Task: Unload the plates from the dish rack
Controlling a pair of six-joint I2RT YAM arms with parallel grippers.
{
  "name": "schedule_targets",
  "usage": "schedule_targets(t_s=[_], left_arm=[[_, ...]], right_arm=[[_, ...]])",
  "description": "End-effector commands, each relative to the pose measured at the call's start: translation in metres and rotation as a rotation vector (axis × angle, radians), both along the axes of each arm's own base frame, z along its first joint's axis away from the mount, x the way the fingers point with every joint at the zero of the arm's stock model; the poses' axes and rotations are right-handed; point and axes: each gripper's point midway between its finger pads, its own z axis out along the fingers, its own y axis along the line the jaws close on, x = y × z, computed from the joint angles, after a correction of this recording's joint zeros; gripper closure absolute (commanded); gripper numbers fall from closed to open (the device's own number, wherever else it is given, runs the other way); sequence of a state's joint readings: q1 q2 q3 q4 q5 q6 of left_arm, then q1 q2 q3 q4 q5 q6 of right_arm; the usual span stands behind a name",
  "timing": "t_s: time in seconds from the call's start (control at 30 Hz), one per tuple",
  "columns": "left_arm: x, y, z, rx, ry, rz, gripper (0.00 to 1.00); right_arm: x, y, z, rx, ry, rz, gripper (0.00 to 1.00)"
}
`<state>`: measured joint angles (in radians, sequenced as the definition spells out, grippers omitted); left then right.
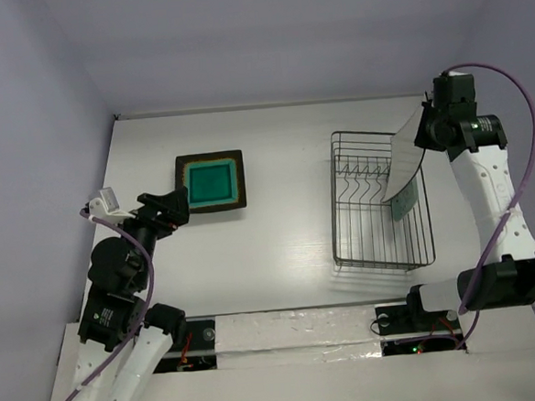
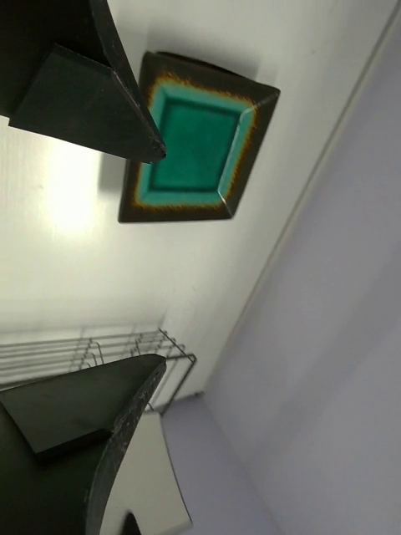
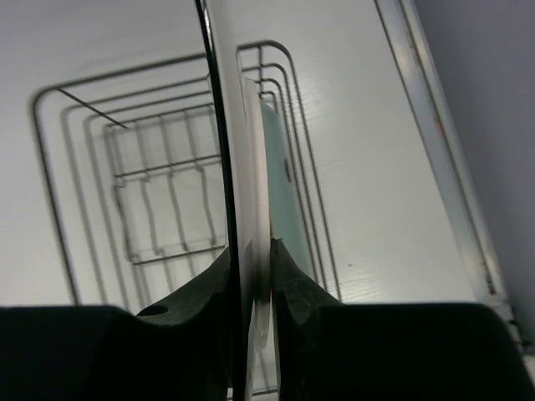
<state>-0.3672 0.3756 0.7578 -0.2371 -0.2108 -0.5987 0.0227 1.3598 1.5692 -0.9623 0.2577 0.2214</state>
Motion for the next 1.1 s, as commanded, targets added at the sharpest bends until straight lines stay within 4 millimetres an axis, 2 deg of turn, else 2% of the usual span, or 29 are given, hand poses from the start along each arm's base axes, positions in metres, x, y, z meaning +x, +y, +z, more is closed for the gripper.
schedule_targets(t_s=[0.0, 0.23, 0.3, 0.37, 0.4, 0.43, 0.47, 0.5, 0.53, 0.57, 0.6, 0.63, 0.67, 0.7, 0.77, 0.8, 0.87, 0.9, 0.93, 0.97, 1.0, 1.03, 1.07], left_arm=[[-0.004, 0.003, -0.005, 0.092, -0.018, -0.006, 0.01], [0.0, 0.003, -0.022, 0.133, 0.008, -0.007, 0.01], [0.002, 0.002, -0.03, 0.138, 0.019, -0.008, 0.01], [0.002, 0.002, -0.035, 0.135, 0.03, -0.009, 0.01], [0.002, 0.002, -0.034, 0.131, 0.024, -0.008, 0.01], [0.001, 0.002, -0.032, 0.125, 0.016, -0.008, 0.01], [0.001, 0.002, -0.032, 0.126, 0.015, -0.008, 0.01], [0.0, 0.002, -0.031, 0.123, 0.007, -0.007, 0.01], [0.0, 0.003, -0.029, 0.123, -0.001, -0.007, 0.01], [0.0, 0.003, -0.028, 0.125, -0.008, -0.006, 0.01], [0.001, 0.003, -0.026, 0.126, -0.014, -0.006, 0.01], [0.002, 0.002, -0.023, 0.122, -0.027, -0.005, 0.01], [0.002, 0.002, -0.021, 0.124, -0.035, -0.005, 0.01], [0.003, 0.002, -0.017, 0.122, -0.048, -0.004, 0.01], [0.004, 0.002, -0.017, 0.126, -0.054, -0.003, 0.01], [0.005, 0.002, -0.017, 0.127, -0.059, -0.003, 0.04], [0.003, 0.002, -0.018, 0.13, -0.061, -0.002, 0.1], [0.002, 0.003, -0.018, 0.129, -0.064, -0.002, 0.17], [-0.002, 0.004, -0.015, 0.123, -0.078, -0.001, 0.23], [-0.003, 0.005, -0.016, 0.118, -0.08, -0.001, 0.31], [-0.006, 0.005, -0.016, 0.113, -0.084, -0.001, 0.49], [-0.007, 0.006, -0.015, 0.107, -0.091, -0.001, 0.56], [-0.011, 0.007, -0.013, 0.1, -0.106, 0.0, 0.69]], right_arm=[[0.002, 0.02, 0.119, 0.111, -0.402, 0.059, 1.0], [-0.027, 0.044, 0.164, 0.218, -0.527, 0.153, 1.0], [-0.033, 0.06, 0.175, 0.283, -0.57, 0.224, 1.0], [-0.04, 0.084, 0.175, 0.384, -0.59, 0.282, 1.0], [-0.038, 0.097, 0.183, 0.419, -0.633, 0.322, 1.0], [-0.045, 0.12, 0.187, 0.497, -0.646, 0.365, 1.0], [-0.039, 0.131, 0.171, 0.529, -0.624, 0.364, 1.0], [-0.034, 0.144, 0.181, 0.569, -0.678, 0.389, 1.0], [-0.031, 0.158, 0.181, 0.639, -0.683, 0.391, 1.0], [-0.025, 0.185, 0.16, 0.689, -0.631, 0.42, 1.0], [-0.019, 0.2, 0.172, 0.744, -0.697, 0.449, 1.0], [-0.014, 0.214, 0.172, 0.819, -0.698, 0.446, 1.0], [-0.016, 0.238, 0.184, 0.886, -0.746, 0.495, 1.0], [-0.001, 0.257, 0.161, 0.908, -0.698, 0.487, 1.0], [0.007, 0.286, 0.162, 0.984, -0.716, 0.497, 1.0], [0.016, 0.314, 0.159, 1.019, -0.722, 0.514, 1.0], [0.026, 0.344, 0.162, 1.084, -0.728, 0.53, 1.0], [0.032, 0.358, 0.157, 1.101, -0.711, 0.534, 1.0], [0.043, 0.386, 0.146, 1.131, -0.672, 0.539, 1.0], [0.046, 0.399, 0.141, 1.151, -0.659, 0.547, 1.0], [0.05, 0.41, 0.14, 1.18, -0.667, 0.552, 1.0], [0.06, 0.428, 0.122, 1.21, -0.631, 0.535, 1.0], [0.062, 0.438, 0.12, 1.25, -0.644, 0.539, 1.0]])
